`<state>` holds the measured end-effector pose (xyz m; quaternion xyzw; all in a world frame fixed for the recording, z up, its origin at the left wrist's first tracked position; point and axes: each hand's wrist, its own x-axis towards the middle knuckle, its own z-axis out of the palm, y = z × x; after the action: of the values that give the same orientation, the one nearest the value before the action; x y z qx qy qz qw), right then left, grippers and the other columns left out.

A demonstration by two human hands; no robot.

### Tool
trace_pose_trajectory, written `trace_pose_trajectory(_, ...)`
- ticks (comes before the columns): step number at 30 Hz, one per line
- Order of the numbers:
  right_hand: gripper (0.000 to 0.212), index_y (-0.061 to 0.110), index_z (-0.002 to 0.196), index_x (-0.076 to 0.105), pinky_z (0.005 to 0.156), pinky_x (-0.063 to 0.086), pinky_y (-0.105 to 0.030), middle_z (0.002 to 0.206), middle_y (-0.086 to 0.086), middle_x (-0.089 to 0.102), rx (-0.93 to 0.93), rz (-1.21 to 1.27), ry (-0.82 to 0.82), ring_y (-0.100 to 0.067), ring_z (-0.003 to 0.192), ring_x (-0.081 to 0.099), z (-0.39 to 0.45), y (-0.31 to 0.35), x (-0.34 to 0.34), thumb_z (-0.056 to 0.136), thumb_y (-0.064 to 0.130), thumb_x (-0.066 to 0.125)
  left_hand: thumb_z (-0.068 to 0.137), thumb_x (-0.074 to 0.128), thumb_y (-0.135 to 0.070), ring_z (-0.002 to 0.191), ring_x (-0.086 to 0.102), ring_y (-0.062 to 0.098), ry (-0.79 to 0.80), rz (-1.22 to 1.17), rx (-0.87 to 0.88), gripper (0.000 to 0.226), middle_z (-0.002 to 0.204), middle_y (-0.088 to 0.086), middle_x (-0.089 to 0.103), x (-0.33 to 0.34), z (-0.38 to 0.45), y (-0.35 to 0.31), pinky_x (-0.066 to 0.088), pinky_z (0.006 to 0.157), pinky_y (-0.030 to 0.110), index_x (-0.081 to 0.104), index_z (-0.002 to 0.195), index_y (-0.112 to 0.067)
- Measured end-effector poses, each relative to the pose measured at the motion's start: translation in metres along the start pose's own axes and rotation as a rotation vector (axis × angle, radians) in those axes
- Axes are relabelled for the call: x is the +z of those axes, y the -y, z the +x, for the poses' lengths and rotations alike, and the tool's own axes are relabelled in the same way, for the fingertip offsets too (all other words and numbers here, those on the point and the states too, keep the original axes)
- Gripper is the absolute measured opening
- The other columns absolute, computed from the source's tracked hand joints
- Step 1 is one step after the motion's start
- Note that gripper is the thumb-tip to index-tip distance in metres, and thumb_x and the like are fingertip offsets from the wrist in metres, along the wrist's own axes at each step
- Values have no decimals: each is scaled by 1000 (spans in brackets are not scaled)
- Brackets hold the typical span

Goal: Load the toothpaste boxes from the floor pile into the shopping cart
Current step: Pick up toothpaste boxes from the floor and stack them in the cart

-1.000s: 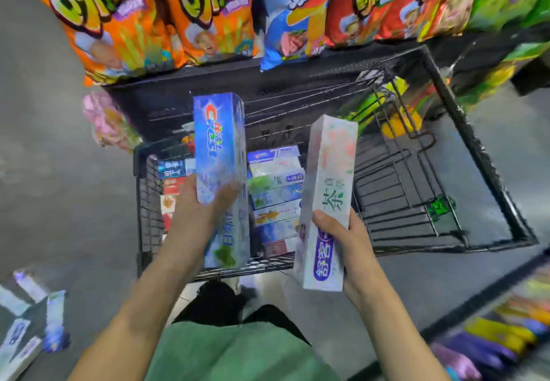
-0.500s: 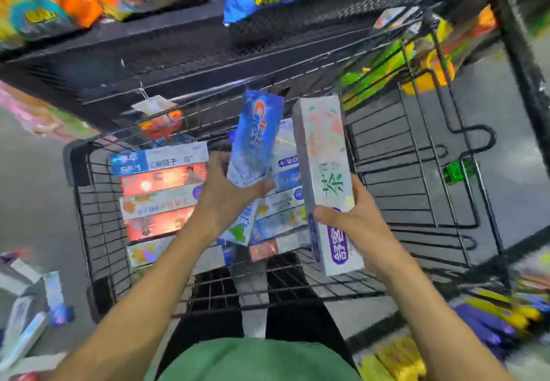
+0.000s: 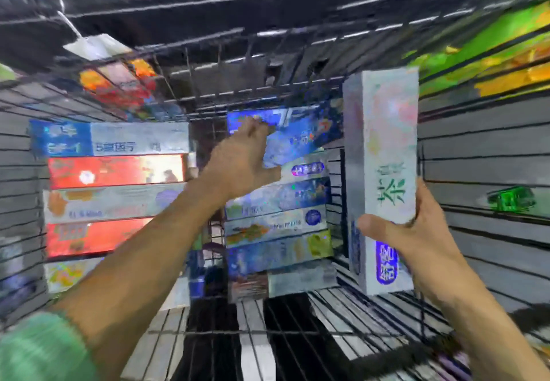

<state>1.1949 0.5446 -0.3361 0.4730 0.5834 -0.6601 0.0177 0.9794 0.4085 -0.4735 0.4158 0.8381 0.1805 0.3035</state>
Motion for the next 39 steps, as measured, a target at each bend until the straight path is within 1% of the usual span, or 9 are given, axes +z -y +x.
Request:
trace_pose_trajectory(4, 72, 27, 122, 55, 75, 55, -15, 109, 9, 76, 11, -18, 45, -8, 100, 72, 11, -18, 3, 55, 15, 82, 79, 77, -50, 112, 60, 43, -13, 189, 35, 77, 132, 16, 52, 12, 16, 10, 53, 81, 52, 50, 140, -11)
trace_pose_trajectory(8, 74, 28, 121, 58, 77, 55, -15, 111, 8, 76, -6, -43, 80, -8, 102, 72, 17, -31, 1, 57, 8, 90, 86, 69, -48, 114, 60, 38, -17, 358, 54, 65, 130, 9, 56, 8, 40, 6, 49, 79, 44, 46, 140, -20)
trace_pose_trajectory(13, 63, 43, 110, 66, 80, 55, -16, 114, 4, 75, 2, -43, 93, -14, 106, 72, 18, -43, -6, 59, 14, 91, 85, 64, -41, 101, 61, 38, -167, 439, 210, 53, 117, 15, 64, 8, 58, 17, 44, 80, 44, 61, 131, -14)
trace_pose_trajectory(16, 60, 44, 111, 66, 85, 56, -20, 117, 3, 74, 7, -25, 103, -16, 109, 71, 20, -46, -8, 60, 26, 92, 84, 57, -48, 107, 56, 32, -304, 509, 202, 54, 113, 10, 65, 20, 49, 25, 39, 85, 43, 63, 122, -10)
trace_pose_trajectory(20, 69, 28, 123, 61, 91, 57, -30, 115, -1, 75, 0, 4, 69, -22, 108, 71, 23, -50, -11, 59, 17, 85, 84, 69, -51, 108, 48, 31, -477, 399, 81, 53, 113, 9, 64, 29, 28, 40, 34, 86, 43, 62, 118, -11)
trace_pose_trajectory(23, 71, 27, 124, 60, 84, 58, -24, 114, 0, 75, 7, 17, 80, -19, 106, 72, 24, -50, -10, 57, 18, 81, 84, 72, -46, 108, 52, 35, -494, 229, 23, 54, 116, 15, 61, 28, 19, 45, 40, 87, 44, 62, 122, -9)
trace_pose_trajectory(26, 84, 33, 122, 57, 79, 56, -17, 112, 7, 76, 25, -31, 106, -12, 103, 72, 26, -52, -8, 52, 7, 95, 83, 74, -36, 112, 50, 38, -500, 86, -21, 55, 117, 19, 56, 26, 22, 42, 44, 89, 46, 59, 123, -3)
trace_pose_trajectory(32, 85, 36, 118, 50, 71, 58, -18, 104, 11, 75, 53, -94, 51, -9, 94, 74, 28, -55, 0, 47, 28, 97, 80, 78, -36, 112, 51, 38, -543, 77, -62, 57, 117, 19, 57, 30, 21, 37, 46, 89, 44, 59, 122, -3)
trace_pose_trajectory(39, 66, 40, 111, 51, 72, 52, -11, 100, 24, 72, -1, -346, 82, 2, 89, 70, 35, -53, 6, 66, 13, 91, 91, 65, -33, 120, 52, 42, -604, 193, 79, 50, 129, 22, 56, -9, -18, 39, 40, 102, 47, 58, 127, 1)
